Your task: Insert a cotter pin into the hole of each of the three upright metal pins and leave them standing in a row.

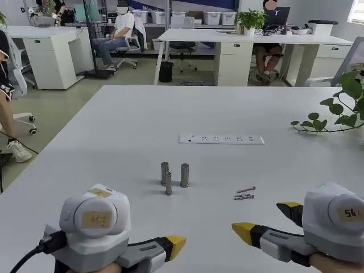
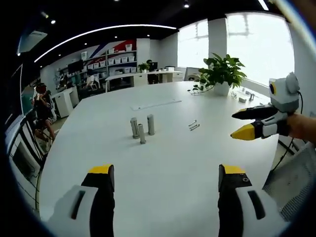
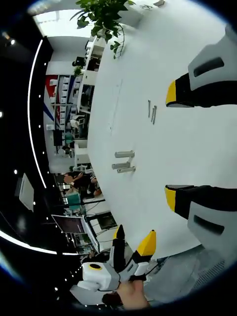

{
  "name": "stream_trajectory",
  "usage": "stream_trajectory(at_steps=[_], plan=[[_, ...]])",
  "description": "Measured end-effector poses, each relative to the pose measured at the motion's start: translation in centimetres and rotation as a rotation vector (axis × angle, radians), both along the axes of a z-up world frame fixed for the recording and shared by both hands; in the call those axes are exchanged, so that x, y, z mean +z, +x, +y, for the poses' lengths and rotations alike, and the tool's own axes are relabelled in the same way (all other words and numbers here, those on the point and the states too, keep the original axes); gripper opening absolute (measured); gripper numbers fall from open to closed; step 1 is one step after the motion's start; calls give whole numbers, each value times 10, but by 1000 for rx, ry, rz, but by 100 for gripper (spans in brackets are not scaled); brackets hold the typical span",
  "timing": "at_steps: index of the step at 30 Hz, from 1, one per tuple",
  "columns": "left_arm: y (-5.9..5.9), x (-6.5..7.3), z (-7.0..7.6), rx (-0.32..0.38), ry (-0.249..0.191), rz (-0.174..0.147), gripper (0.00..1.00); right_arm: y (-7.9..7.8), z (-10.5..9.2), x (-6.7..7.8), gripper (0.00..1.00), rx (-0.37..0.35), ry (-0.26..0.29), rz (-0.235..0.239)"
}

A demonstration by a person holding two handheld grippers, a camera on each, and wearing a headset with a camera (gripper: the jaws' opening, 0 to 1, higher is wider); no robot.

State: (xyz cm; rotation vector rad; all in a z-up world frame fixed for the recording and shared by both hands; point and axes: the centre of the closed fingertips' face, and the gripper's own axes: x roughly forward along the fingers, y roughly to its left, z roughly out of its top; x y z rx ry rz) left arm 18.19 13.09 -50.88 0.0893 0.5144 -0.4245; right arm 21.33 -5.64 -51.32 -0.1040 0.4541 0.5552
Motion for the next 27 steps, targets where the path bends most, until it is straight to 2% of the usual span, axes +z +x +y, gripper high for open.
stream_trajectory(at_steps=[11, 25, 27], plan=[[0, -3, 2, 7, 2, 12, 79, 2, -3, -1, 71, -9, 1, -3], [1, -2, 3, 13, -4, 6, 77, 1, -6, 2, 70, -21, 6, -2], [0, -2, 4, 13, -5, 7, 77, 0, -5, 1, 70, -21, 16, 11]])
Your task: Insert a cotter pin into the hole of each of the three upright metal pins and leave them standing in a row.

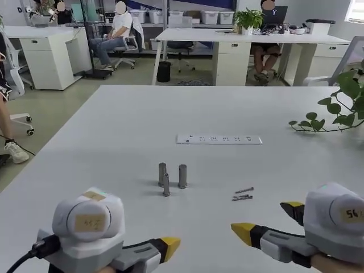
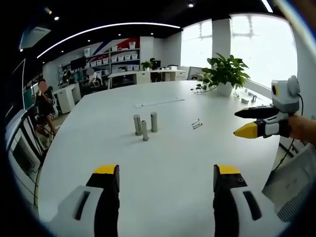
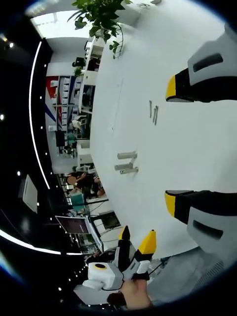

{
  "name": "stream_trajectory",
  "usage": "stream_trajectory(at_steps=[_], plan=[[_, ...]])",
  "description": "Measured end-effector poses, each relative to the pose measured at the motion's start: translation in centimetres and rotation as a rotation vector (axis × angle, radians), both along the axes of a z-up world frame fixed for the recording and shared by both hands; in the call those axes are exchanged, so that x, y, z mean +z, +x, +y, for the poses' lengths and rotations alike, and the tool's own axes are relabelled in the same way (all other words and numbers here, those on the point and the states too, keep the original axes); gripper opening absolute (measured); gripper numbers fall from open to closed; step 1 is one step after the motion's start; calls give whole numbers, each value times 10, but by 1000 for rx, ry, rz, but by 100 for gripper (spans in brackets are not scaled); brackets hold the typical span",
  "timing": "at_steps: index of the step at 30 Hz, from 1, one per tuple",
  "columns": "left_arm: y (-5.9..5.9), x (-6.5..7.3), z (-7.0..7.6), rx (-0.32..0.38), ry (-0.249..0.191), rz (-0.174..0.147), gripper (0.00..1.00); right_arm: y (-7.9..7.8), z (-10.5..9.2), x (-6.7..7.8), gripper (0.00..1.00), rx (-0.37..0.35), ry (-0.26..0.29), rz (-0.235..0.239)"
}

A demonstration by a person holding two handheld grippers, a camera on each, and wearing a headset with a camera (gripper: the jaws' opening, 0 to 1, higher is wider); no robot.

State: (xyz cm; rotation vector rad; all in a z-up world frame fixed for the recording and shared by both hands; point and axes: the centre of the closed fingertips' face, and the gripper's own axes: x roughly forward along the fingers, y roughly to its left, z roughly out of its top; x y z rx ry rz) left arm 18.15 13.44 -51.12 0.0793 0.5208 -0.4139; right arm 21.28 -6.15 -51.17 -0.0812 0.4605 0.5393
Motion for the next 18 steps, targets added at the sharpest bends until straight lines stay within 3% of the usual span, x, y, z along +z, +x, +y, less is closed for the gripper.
stream_trajectory(at_steps=[18], plan=[[2, 1, 3, 18, -8, -11, 73, 1, -4, 0, 60, -25, 19, 19]])
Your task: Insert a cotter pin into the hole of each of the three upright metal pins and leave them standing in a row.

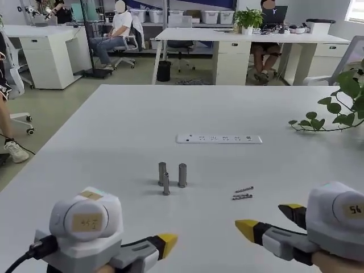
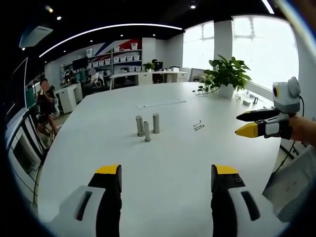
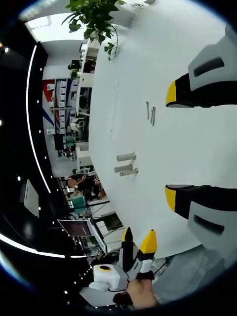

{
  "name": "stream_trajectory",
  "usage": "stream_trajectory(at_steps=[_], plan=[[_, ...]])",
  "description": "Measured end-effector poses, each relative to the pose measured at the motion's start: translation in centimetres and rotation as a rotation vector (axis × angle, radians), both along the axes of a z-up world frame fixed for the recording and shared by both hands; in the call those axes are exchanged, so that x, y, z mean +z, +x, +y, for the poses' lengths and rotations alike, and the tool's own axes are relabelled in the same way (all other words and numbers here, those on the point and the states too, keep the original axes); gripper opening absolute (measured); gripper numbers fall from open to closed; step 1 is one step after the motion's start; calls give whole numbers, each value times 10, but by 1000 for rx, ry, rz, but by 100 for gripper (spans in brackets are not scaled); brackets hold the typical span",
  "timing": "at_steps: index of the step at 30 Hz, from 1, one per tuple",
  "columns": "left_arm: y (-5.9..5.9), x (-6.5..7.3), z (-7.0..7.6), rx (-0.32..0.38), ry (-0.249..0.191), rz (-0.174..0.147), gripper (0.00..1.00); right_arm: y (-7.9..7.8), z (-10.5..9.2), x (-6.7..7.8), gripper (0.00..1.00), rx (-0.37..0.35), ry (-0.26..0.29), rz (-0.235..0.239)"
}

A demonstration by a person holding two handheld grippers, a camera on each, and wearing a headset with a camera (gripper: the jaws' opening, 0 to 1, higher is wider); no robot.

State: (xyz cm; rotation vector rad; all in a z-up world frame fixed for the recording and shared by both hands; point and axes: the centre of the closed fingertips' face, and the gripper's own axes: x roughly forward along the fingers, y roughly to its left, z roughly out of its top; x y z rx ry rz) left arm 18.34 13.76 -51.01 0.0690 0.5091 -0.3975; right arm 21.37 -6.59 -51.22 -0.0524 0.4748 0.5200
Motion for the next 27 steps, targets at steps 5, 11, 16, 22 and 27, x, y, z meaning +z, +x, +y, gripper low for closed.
stream_trajectory(at_steps=[5, 11, 16, 22, 27], plan=[[0, 0, 2, 2, 0, 1, 72, 0, -1, -1, 60, -3, 0, 4], [-1, -1, 4, 9, 6, 6, 71, -1, -1, -1, 59, -3, -2, 1], [-2, -1, 5, 12, 6, 5, 71, -1, -1, 0, 58, -4, -3, -3], [-1, -2, 6, 12, 6, 3, 70, -1, -1, 1, 58, -3, -2, -6], [2, -4, 7, 10, 9, 5, 67, -2, 1, 2, 56, 2, -4, -11]])
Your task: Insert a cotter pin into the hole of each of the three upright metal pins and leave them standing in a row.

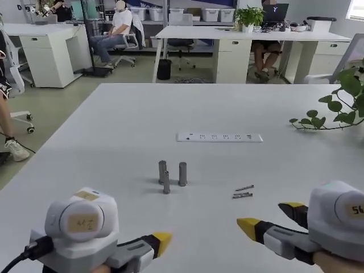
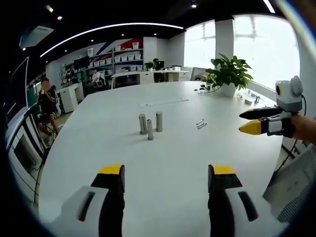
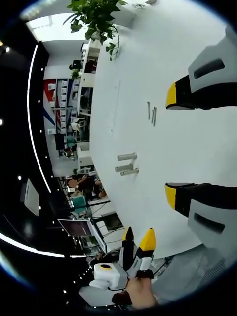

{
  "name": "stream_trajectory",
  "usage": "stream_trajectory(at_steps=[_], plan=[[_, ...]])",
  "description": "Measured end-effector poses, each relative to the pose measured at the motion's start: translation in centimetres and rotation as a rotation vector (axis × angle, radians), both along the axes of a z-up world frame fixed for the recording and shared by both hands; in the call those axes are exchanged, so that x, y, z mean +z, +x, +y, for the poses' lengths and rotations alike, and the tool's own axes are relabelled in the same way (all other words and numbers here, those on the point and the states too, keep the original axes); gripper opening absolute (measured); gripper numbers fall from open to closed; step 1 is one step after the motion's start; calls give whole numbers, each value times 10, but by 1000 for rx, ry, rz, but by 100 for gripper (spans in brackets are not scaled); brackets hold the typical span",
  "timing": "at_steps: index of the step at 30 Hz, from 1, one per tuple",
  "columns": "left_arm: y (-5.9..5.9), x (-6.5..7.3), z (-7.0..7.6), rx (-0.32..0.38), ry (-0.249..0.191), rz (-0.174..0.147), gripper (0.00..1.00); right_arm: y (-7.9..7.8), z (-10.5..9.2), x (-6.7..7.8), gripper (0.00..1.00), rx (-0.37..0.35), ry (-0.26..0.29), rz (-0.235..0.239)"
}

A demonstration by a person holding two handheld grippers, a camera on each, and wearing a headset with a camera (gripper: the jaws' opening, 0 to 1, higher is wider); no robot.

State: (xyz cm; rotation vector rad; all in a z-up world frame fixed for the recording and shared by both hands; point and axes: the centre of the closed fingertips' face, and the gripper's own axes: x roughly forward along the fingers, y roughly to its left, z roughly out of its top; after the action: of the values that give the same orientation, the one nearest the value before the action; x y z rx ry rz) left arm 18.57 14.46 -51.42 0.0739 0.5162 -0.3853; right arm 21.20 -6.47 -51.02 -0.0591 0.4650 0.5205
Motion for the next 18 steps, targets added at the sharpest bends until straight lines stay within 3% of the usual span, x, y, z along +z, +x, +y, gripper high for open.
stream_trajectory(at_steps=[13, 18], plan=[[31, -10, 0, -15, -11, 3, 57, -1, 7, 0, 55, 32, 2, -2], [49, -19, -1, -46, 19, 10, 54, -1, 11, 0, 55, 56, -8, -2]])
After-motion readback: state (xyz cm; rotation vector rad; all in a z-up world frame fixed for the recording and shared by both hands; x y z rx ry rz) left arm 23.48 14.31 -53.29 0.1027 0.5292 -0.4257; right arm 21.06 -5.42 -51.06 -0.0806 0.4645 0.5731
